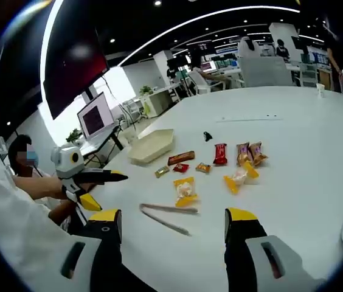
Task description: Place the target food into the container with the food tongs after gripping and lifting it, then release it inside without dropping or visibly crushing the food.
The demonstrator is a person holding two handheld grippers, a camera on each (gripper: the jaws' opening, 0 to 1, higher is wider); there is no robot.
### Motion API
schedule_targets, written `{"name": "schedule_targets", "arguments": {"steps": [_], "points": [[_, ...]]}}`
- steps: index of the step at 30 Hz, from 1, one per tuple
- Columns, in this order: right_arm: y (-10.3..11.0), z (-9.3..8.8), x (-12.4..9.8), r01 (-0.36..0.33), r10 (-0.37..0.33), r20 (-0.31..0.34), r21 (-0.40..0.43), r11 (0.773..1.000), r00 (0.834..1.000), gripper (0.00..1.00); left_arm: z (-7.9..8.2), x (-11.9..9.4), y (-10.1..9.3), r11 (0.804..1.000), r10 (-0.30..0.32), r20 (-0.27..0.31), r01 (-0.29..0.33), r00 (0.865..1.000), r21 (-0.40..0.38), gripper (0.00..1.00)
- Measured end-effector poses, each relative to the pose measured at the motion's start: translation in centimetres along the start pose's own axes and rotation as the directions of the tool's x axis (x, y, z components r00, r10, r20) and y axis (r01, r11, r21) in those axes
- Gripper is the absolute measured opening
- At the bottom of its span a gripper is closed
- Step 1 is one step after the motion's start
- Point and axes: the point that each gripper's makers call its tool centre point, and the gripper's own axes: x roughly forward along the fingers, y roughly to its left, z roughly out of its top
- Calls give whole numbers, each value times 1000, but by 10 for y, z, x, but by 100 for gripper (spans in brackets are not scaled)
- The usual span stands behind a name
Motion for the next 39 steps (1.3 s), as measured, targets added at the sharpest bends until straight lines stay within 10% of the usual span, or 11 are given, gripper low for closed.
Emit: {"name": "schedule_targets", "arguments": {"steps": [39], "points": [[17, -14, 16, -23, 22, -54, -26, 999, 998, 68, -26, 10, 4, 997, -22, -79, 28, 997, 72, 67]]}}
